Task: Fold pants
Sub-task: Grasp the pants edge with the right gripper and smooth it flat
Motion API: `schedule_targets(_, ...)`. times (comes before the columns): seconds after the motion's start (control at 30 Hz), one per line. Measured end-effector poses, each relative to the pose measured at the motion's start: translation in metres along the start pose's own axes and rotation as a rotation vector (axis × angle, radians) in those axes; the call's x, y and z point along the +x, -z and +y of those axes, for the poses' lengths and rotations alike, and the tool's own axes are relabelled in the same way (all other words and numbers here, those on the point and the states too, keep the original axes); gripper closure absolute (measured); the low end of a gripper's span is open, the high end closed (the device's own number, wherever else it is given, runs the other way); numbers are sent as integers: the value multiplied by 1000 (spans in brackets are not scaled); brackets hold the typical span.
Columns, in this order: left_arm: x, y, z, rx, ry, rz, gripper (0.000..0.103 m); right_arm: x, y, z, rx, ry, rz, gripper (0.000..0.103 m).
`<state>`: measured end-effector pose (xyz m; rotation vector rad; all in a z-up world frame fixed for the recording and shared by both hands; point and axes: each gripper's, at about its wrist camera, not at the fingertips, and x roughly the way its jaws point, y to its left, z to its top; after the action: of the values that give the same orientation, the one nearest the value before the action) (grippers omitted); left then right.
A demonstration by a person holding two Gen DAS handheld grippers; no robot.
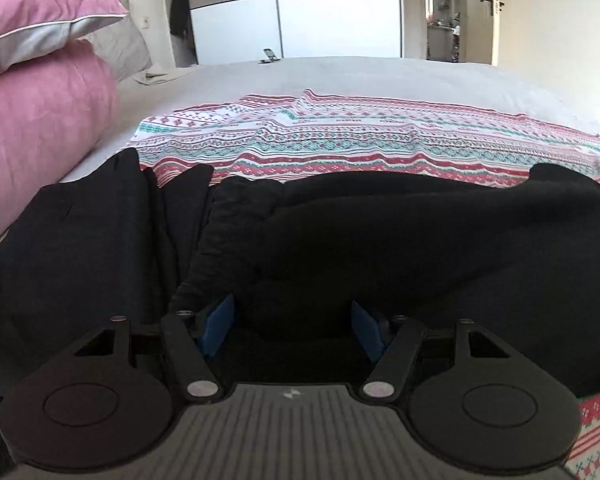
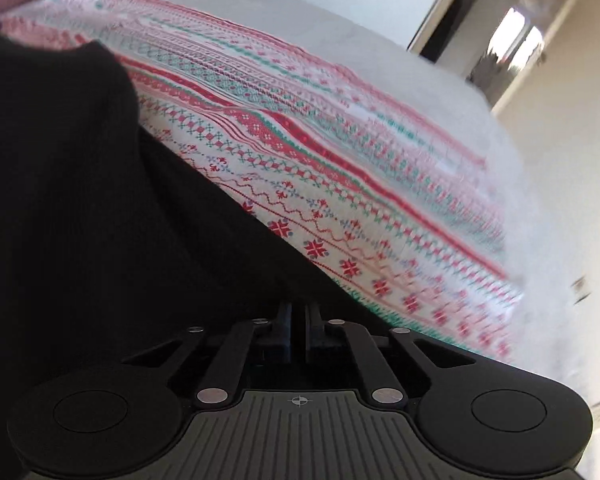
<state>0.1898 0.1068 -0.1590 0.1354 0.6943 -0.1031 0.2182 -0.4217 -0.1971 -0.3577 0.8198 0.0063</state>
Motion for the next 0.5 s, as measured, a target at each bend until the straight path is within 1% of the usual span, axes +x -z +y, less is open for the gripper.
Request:
schedule_targets(0.07, 0, -1, 4, -20, 10, 0, 36, -6, 2, -4, 42, 32, -24, 100)
schedule_targets(0.17, -2, -2, 11, -56, 42, -8, 36, -11, 1, -11, 82, 155, -62, 100)
schedule_targets(0.23, -2, 0, 12, -61, 54, -11, 36, -14, -1, -17, 137, 181, -85, 100)
schedule_targets(0.27, -2, 1, 12, -61, 55, -14, 37, -12, -2, -18, 156, 207, -91, 100)
schedule_targets(0.3, -2, 1, 10, -59, 52, -17, 37, -8, -3, -18, 167, 222, -86, 100)
schedule_targets(0.33, -1, 2, 8, -52, 46, -20, 37, 3, -2, -18, 182, 215, -59, 100)
schedule_targets(0.37, -1, 3, 6, -40, 39, -23, 37, 17, 0, -16, 193, 201, -13, 99)
schedule_targets(0.4, -1, 5, 4, -25, 31, -26, 37, 32, 3, -11, 178, 219, 13, 94)
schedule_targets(0.43, -1, 5, 2, -10, 25, -27, 37, 35, 5, -4, 131, 252, -5, 92)
schedule_targets(0.47, -5, 6, 2, -8, 24, -26, 37, 33, 4, 3, 78, 282, -13, 85)
schedule_targets(0.5, -6, 6, 4, -13, 31, -26, 37, 28, 3, 5, 67, 305, -18, 69)
